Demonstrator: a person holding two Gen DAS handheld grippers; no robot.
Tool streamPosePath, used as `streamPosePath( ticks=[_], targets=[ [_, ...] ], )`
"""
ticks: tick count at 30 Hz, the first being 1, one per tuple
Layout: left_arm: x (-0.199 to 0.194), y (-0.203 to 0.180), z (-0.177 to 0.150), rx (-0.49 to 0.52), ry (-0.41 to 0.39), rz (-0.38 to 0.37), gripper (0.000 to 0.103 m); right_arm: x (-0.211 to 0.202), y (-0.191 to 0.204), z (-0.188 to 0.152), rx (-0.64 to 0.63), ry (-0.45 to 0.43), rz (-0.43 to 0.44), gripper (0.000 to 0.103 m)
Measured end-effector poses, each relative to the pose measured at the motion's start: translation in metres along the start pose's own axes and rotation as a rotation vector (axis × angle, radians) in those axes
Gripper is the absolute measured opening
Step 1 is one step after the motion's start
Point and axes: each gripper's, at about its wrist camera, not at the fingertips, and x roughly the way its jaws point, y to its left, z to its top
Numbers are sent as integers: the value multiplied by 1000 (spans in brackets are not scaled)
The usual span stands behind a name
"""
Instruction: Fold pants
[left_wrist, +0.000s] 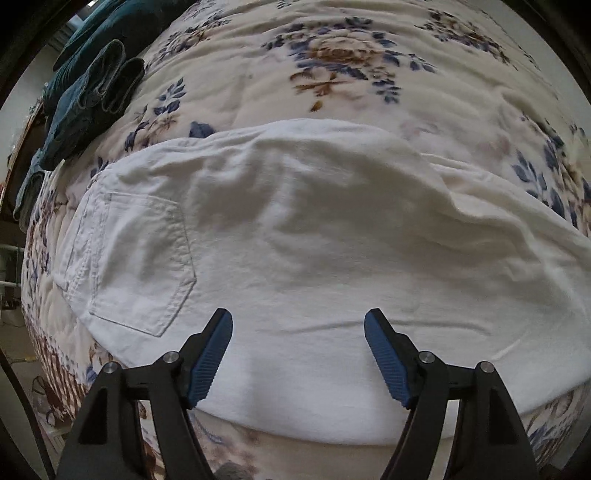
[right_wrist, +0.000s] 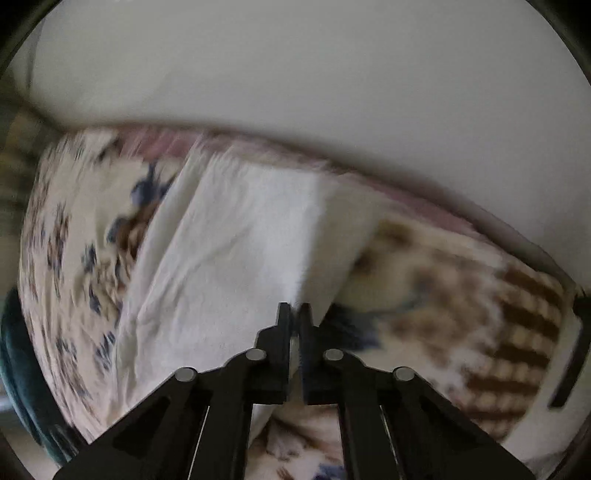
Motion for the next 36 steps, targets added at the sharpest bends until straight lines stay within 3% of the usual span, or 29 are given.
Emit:
streamPosePath(
  ticks=[3,7,9,11,13,15,17,18,22,26,27,28,29,30,32,33,36],
  targets=[
    [-1,5,-1,-18,31,-4,73,36,-21,-4,25,177,-10,3],
    [-20,38,8,-69,16,-17,73,27,-11,-5,-71,238,-82,8],
    [-35,66,17,-111,-17,-20,73,0,12,-13,-179,196,-125,26],
    [-43,95,29,-141,-37,-39,73,-25,53,-35,-365,138,-112,80],
    [-46,131,43,-183,-48,-32,73,-35,111,-71,-596,142,-5,91],
    [-43,164,53,-215,-61,-36,73,-26,168,-105,-751,267,120,91],
    [-33,199,61,-257,-69,25,73,-1,236,-143,-845,408,259,90],
    [-27,216,65,-277,-70,38,73,12,268,-159,-904,434,283,90],
    [11,274,77,-359,-22,79,72,57,363,-216,-1186,504,218,69],
    [51,310,78,-438,69,-10,72,72,397,-270,-1427,658,227,69],
    [60,315,80,-447,90,-41,72,74,399,-281,-1484,664,210,69],
    [71,319,80,-458,115,-79,72,80,402,-289,-1526,634,175,60],
    [79,321,80,-461,131,-105,72,84,403,-296,-1545,618,140,25],
    [85,321,80,-459,140,-128,72,88,401,-299,-1546,605,108,7],
    [90,323,79,-450,132,-157,72,86,401,-289,-1471,541,112,6],
    [91,323,79,-442,129,-173,72,85,405,-273,-1371,511,128,6],
    [97,324,79,-431,129,-205,72,100,405,-245,-1175,540,115,6]
  ],
)
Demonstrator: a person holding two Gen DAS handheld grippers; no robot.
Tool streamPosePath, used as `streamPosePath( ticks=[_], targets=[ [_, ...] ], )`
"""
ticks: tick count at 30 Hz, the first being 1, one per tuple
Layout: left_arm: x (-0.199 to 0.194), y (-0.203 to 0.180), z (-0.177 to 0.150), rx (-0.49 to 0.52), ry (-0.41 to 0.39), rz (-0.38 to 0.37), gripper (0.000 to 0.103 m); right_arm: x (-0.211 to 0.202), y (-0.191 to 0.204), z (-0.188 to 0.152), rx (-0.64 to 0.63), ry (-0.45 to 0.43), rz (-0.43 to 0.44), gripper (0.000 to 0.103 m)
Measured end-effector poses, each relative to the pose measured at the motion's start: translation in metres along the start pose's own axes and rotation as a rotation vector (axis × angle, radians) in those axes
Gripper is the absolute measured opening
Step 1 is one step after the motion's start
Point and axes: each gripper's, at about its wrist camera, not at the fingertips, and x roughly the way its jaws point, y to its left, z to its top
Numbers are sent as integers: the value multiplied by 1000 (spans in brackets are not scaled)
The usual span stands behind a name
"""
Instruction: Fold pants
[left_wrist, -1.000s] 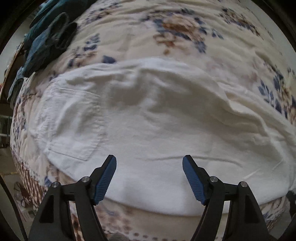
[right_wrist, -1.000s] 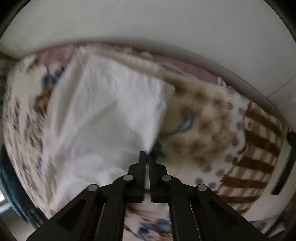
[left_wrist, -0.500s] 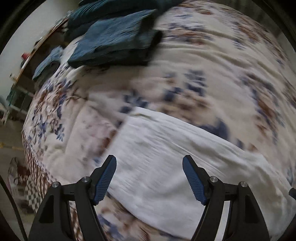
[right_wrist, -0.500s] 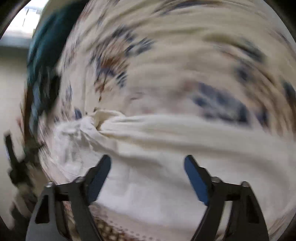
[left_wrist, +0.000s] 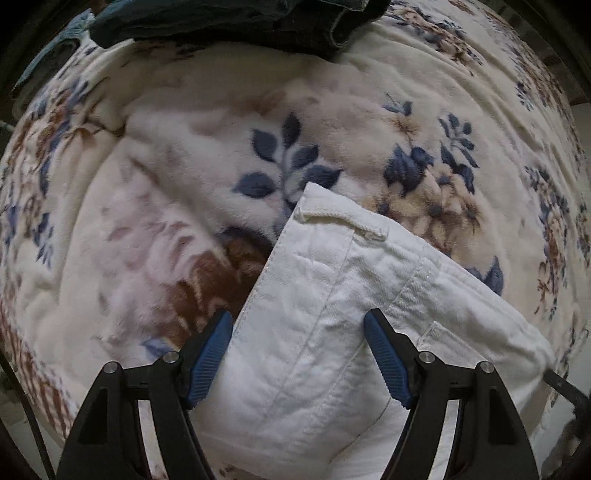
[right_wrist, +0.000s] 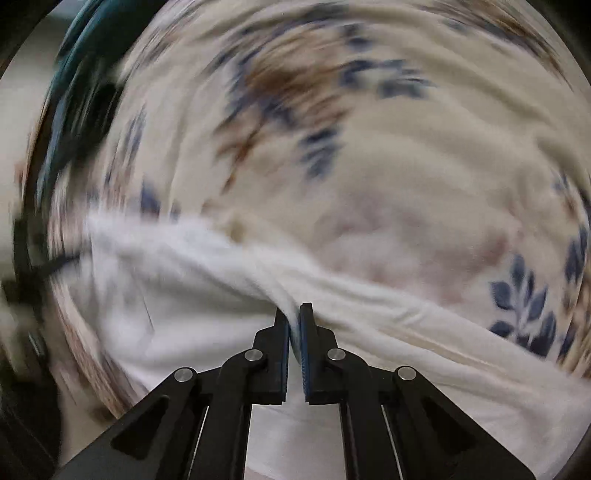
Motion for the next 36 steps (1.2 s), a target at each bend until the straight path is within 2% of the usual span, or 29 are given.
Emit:
streamPosePath(
  ticks=[2,4,6,7,8,10,12,13,14,15,16,18,20,21,23,25,27,28,29,30,34,36],
  targets=[
    [4,2,2,0,12,-5,72,19,-10,7,89,102,23,7],
    [2,4,3,-6,26,-14,72,14,-17,8,148,116,51,14],
    [-5,4,4,4,15,-14,72,-9,-20,9,180,87,85,21],
    [-10,2,4,17,8,0,72,-25,-17,10,172,43,120,32],
    [-16,1,4,30,-5,6,72,-34,-11,12,137,11,140,56],
    [-24,-4,3,56,-31,19,72,-36,6,21,60,-7,118,68],
    [-31,-11,3,93,-56,34,72,-17,24,30,-45,63,64,68],
    [-32,-16,2,112,-65,48,72,-4,35,34,-80,101,53,67],
    [-31,-18,1,124,-65,56,72,12,45,38,-115,135,55,54],
    [-28,-19,1,130,-59,53,72,26,50,41,-127,182,58,33],
    [-27,-23,3,128,-52,50,72,36,53,44,-108,211,78,7],
    [-24,-25,5,111,-36,29,72,38,48,49,-17,198,119,7],
    [-20,-24,6,105,-34,29,72,32,18,59,188,150,271,4],
    [-18,-20,6,104,-34,35,72,32,-2,63,292,128,302,4],
    [-16,-17,6,108,-33,58,72,32,-17,67,302,110,237,1],
    [-25,-19,6,118,-55,66,72,27,-12,67,215,140,217,2],
    [-48,-28,-2,159,-126,96,72,3,6,61,89,127,159,11],
    [-58,-40,-6,187,-157,92,72,-10,14,57,26,103,130,35],
    [-66,-56,-17,215,-177,85,72,-21,21,51,-29,78,111,68],
    [-71,-70,-24,237,-183,68,72,-32,21,44,-78,70,85,78],
    [-54,-145,-55,350,-104,-88,72,-36,16,18,-195,132,-6,80],
    [-36,-188,-63,418,-61,-118,72,-24,13,0,-278,183,-81,77]
  ],
)
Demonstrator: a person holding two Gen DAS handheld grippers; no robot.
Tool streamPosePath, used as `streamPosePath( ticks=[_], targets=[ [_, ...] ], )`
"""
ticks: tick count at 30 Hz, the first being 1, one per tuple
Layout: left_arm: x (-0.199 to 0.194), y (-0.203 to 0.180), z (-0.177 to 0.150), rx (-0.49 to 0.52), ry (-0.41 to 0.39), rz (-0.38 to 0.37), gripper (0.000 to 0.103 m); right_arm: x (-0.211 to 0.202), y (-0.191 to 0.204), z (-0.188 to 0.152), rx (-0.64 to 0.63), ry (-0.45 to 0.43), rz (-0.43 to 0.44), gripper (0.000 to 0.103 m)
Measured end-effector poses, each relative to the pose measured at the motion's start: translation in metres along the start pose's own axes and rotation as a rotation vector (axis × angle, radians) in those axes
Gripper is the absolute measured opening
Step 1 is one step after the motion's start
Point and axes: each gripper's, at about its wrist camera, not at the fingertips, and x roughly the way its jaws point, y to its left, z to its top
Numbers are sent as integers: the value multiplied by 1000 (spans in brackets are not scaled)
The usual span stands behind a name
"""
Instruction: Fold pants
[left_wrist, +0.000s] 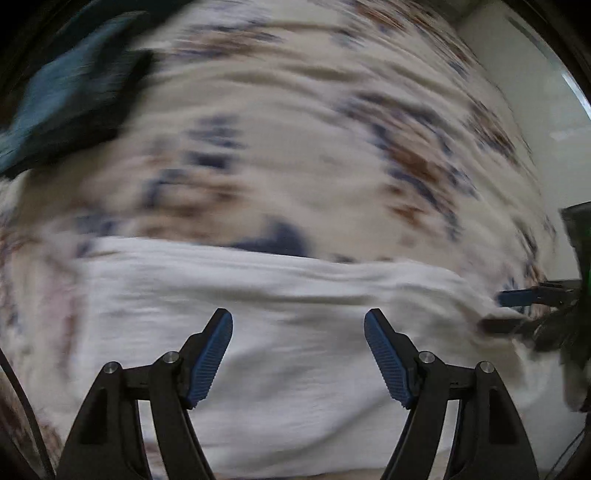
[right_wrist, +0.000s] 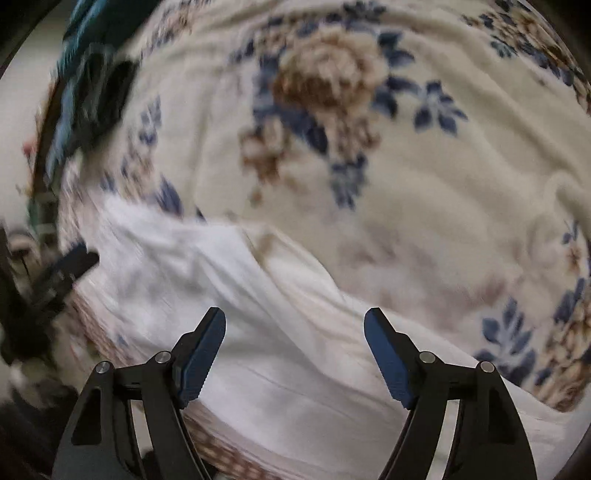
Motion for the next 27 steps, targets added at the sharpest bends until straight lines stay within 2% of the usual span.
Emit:
streamPosePath(
  ticks=[1,2,3,6,9,11,12,13,14,15,16,20,24,25,26,27],
  targets=[
    [8,-15,4,32,11,1,72,8,2,-5,-37,21,-37,66],
    [16,-26,8,62,23,4,72,16,4,-9,-70,45,-85,27],
    [29,-38,10,88,41,19,72,23,-3,-13,-54,52,-121,7],
    [54,-43,14,106,82,39,72,15,-50,-13,198,-34,29,6],
    [66,-39,19,85,124,31,72,29,-110,-27,508,-16,316,7],
    [63,-39,22,79,129,31,72,29,-116,-33,515,-3,355,11],
    [60,-39,23,78,125,36,72,17,-114,-38,471,-23,351,15],
    [58,-38,24,78,122,40,72,6,-107,-42,417,-44,308,28],
    [57,-38,25,80,120,48,72,-8,-102,-47,346,-74,224,47],
    [56,-38,25,82,116,59,72,-25,-94,-56,243,-110,96,57],
    [54,-37,25,82,111,71,72,-31,-90,-61,193,-118,37,67],
    [45,-38,27,74,91,96,72,-37,-109,-83,108,-62,-170,67],
    [40,-46,17,106,64,141,72,-20,-135,-101,42,0,-290,66],
    [40,-48,15,110,62,145,72,-15,-138,-104,16,5,-318,61],
    [42,-51,13,113,65,152,72,-8,-141,-107,0,14,-327,36],
    [44,-53,10,116,71,156,72,-4,-143,-110,11,19,-332,23]
  ],
)
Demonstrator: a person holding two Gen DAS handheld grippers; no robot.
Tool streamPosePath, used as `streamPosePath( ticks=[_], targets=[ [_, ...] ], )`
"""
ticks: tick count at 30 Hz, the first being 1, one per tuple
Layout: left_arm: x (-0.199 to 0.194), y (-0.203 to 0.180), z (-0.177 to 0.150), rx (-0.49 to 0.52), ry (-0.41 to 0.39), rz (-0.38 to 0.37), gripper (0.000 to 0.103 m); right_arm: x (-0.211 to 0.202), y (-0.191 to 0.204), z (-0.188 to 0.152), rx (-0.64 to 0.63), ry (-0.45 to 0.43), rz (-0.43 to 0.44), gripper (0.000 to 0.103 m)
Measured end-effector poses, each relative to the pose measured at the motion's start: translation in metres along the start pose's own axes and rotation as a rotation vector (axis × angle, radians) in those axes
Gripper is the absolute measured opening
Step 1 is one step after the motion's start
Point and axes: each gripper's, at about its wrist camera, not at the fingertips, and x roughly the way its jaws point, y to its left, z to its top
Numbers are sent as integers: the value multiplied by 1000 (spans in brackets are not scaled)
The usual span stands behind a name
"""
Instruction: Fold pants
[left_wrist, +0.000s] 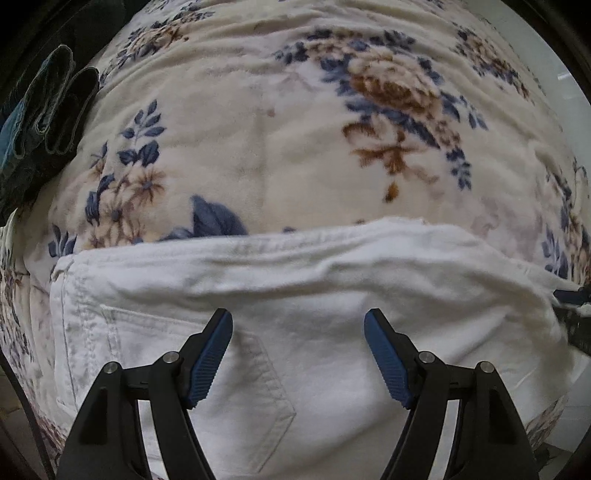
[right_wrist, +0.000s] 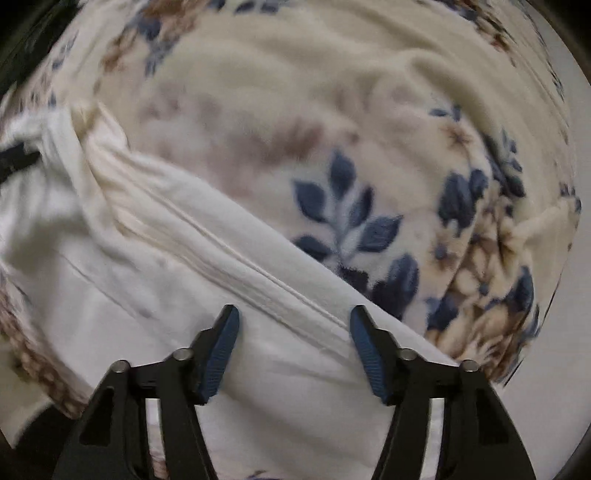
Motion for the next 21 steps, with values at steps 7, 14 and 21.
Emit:
streamPosePath(
  ticks=[7,14,21],
  targets=[
    [13,-8,-16,5,12,29,72,-42,-27,-32,187,-176,11,6],
    [22,1,-29,14,22,86,72,-24,-95,-18,384,-133,117,8],
    [-22,15,-71,-112,-12,-60,72,-73,-215,-121,742,-272,446,81]
  ],
)
